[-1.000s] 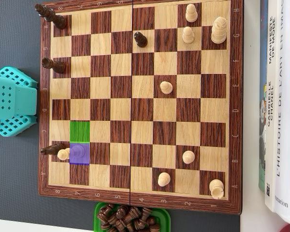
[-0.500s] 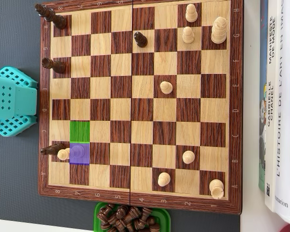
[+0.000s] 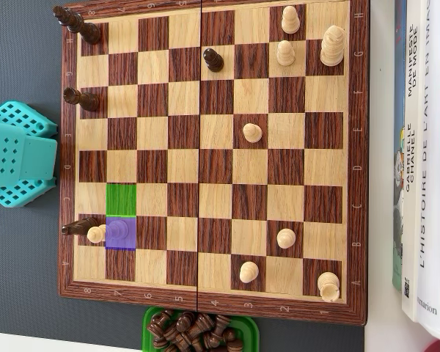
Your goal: Play chess
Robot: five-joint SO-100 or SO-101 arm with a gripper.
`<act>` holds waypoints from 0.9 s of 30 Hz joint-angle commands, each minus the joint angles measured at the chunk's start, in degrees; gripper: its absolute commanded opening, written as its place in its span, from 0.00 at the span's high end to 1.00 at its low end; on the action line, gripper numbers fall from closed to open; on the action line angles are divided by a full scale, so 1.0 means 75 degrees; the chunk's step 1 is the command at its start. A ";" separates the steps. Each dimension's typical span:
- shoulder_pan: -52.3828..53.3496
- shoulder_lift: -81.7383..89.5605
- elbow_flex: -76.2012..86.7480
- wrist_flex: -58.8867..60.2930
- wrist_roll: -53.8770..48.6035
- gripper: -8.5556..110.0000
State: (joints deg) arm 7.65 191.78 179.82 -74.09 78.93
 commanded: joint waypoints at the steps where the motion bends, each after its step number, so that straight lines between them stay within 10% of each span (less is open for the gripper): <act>1: 0.0059 -0.0094 -0.0059 0.0773 -0.0047 0.81; 27: 0.0773 -0.2227 -0.5836 1.4602 -0.0035 0.81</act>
State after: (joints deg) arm 12.57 177.10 142.91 26.46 78.93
